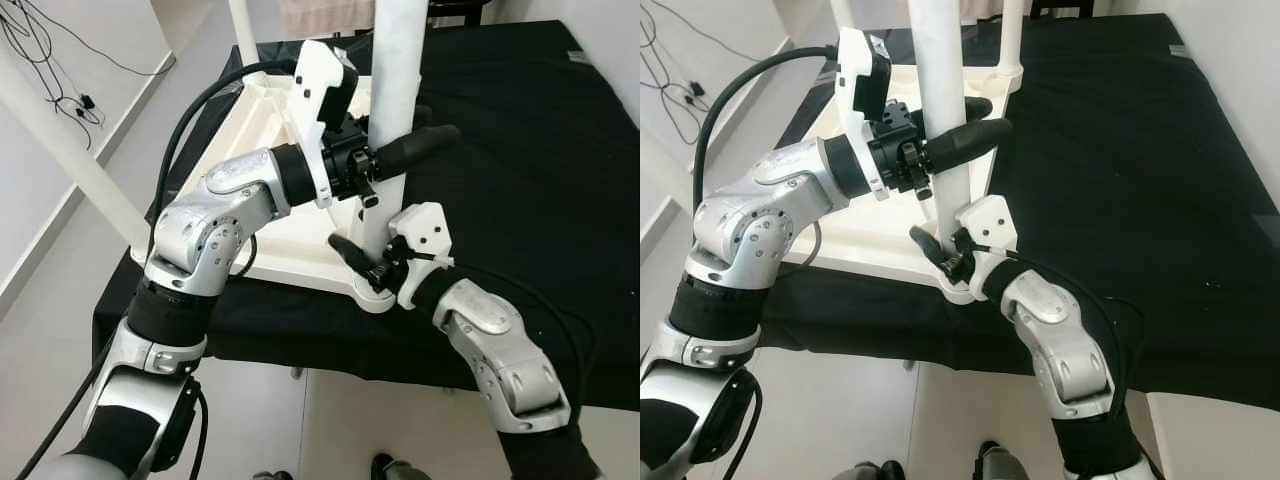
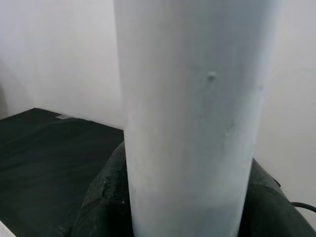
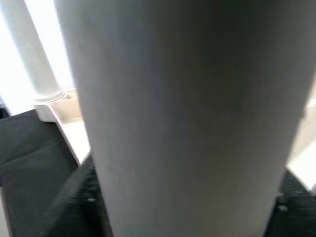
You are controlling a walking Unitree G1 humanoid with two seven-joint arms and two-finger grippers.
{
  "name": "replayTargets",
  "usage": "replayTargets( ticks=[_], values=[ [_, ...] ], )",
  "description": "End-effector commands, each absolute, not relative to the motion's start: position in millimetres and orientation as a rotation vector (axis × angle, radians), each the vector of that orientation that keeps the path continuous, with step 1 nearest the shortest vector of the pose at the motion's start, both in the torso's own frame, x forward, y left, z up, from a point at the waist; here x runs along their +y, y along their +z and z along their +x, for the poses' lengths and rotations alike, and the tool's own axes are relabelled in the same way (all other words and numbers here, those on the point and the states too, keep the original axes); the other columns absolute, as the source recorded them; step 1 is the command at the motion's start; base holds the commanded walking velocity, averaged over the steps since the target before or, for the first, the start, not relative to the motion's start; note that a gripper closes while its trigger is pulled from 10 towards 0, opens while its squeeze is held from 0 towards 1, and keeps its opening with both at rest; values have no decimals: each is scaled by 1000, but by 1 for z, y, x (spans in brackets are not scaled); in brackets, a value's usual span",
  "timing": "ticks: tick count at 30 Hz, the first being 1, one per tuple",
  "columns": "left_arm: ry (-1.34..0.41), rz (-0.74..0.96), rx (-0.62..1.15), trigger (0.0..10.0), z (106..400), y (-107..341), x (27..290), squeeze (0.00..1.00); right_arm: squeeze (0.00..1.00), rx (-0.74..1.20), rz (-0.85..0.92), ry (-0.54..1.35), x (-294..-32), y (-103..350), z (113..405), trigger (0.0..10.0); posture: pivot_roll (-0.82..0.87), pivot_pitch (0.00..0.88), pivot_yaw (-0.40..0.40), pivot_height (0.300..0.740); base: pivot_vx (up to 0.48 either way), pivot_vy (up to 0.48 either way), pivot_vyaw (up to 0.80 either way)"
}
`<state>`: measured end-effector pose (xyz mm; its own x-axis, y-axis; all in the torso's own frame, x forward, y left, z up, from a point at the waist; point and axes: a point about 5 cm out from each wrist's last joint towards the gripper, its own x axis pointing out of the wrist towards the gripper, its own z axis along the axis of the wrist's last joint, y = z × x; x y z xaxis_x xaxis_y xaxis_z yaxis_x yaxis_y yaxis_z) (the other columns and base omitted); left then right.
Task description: Building children table
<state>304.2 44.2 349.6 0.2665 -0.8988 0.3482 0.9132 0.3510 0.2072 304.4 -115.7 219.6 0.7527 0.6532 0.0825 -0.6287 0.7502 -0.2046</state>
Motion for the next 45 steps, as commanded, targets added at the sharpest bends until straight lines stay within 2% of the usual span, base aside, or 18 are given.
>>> replayTargets(
  ticks=[1, 5, 6, 8, 9, 13, 17, 24, 26, 29, 31, 32, 35, 37, 38, 39, 40, 45],
  values=[
    [-1233, -51, -431, 0, 302, 346, 44, 0, 1000, -246, -175, 861, -109, 251, 313, 10000, -54, 219, 90, 740, 0, 0, 0],
    [-1235, -54, -432, 0, 302, 346, 44, 0, 1000, -277, -198, 959, -109, 265, 317, 10000, -53, 222, 91, 740, 0, 0, 0],
    [-1236, -54, -432, 0, 302, 347, 44, 0, 498, -279, -221, 1018, -109, 270, 321, 10000, -55, 228, 90, 740, 0, 0, 0],
    [-1237, -55, -433, 0, 301, 347, 43, 0, 498, -279, -238, 1053, -109, 272, 323, 10000, -55, 228, 90, 740, 0, 0, 0],
    [-1241, -58, -430, 0, 300, 346, 42, 0, 0, -254, -267, 1111, -111, 278, 335, 10000, -52, 237, 91, 740, 0, 0, 0],
    [-1242, -59, -429, 0, 300, 346, 42, 0, 0, -239, -268, 1128, -112, 280, 339, 10000, -52, 237, 91, 740, 0, 0, 0],
    [-1268, -52, -412, 0, 297, 342, 37, 0, 0, -119, -241, 1317, -107, 276, 349, 10000, -47, 250, 91, 740, 0, 0, 0],
    [-1310, -51, -429, 0, 294, 344, 35, 0, 0, -82, -227, 1395, -101, 271, 350, 10000, -46, 250, 90, 740, 0, 0, 0],
    [-1480, -105, -505, 0, 283, 358, 39, 0, 0, -62, -137, 1490, -94, 267, 344, 10000, -48, 240, 88, 740, 0, 0, 0],
    [-1564, -128, -500, 0, 278, 360, 41, 0, 0, -69, -117, 1513, -91, 267, 341, 10000, -50, 236, 88, 740, 0, 0, 0],
    [-1748, -189, -454, 0, 268, 360, 46, 0, 0, -101, -73, 1541, -85, 267, 338, 10000, -55, 228, 92, 740, 0, 0, 0],
    [-1748, -189, -454, 0, 268, 360, 46, 0, 0, -101, -73, 1541, -85, 267, 338, 10000, -55, 228, 92, 740, 0, 0, 0],
    [-1938, -249, -419, 0, 258, 359, 52, 0, 0, -160, -14, 1564, -79, 270, 334, 10000, -64, 219, 98, 740, 0, 0, 0],
    [-1974, -251, -414, 0, 256, 358, 54, 0, 0, -173, -5, 1570, -78, 271, 333, 10000, -64, 219, 98, 740, 0, 0, 0],
    [-2012, -244, -409, 0, 254, 357, 54, 0, 0, -187, 2, 1579, -77, 271, 330, 6275, -68, 217, 99, 740, 0, 0, 0],
    [-2034, -237, -405, 0, 252, 356, 55, 0, 0, -192, 6, 1587, -76, 271, 329, 6275, -68, 217, 99, 740, 0, 0, 0],
    [-2061, -224, -400, 0, 251, 356, 55, 0, 0, -199, 2, 1599, -76, 271, 326, 0, -72, 216, 99, 740, 0, 0, 0],
    [-2124, -189, -388, 0, 247, 356, 57, 0, 0, -214, -29, 1643, -76, 271, 316, 0, -75, 214, 101, 740, 0, 0, 0]
  ],
)
